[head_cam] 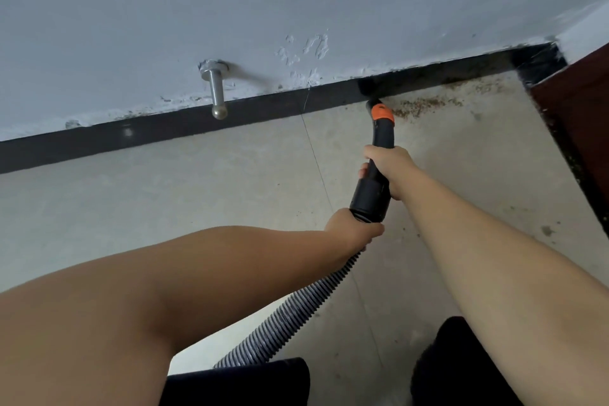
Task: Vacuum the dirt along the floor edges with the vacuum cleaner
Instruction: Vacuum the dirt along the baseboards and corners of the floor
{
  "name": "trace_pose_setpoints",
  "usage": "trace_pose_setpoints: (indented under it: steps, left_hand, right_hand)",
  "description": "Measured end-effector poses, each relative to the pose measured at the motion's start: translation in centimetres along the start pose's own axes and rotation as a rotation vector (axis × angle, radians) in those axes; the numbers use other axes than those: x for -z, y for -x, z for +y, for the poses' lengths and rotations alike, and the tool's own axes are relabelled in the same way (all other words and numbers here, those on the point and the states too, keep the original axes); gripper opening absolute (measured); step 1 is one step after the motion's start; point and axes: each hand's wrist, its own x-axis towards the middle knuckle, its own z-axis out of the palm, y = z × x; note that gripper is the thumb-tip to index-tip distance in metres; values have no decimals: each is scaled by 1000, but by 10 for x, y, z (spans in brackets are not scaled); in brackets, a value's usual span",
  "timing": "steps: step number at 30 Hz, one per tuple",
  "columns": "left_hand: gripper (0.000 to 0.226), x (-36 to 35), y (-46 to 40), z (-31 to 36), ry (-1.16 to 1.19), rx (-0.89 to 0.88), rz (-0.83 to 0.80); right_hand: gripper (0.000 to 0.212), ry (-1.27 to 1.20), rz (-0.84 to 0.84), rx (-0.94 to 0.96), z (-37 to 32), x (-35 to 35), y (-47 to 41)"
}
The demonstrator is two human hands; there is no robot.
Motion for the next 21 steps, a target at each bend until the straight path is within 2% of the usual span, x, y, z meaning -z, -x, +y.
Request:
trace_pose_setpoints:
  steps: [3, 8, 13, 21]
  left_hand:
    - [23, 8, -1, -10, 29, 18, 18]
    - [26, 16, 7, -23, 126, 168, -282]
    - [23, 1, 17, -29, 122, 142, -196]
    - [31, -51, 44, -24, -86, 169, -211]
  right_hand:
    - [15, 36, -9, 16, 4, -13, 3]
    - [16, 157, -70, 51, 22, -16, 13]
    - [14, 139, -97, 26, 28, -4, 19]
    - [14, -70, 45, -111, 62, 67, 26]
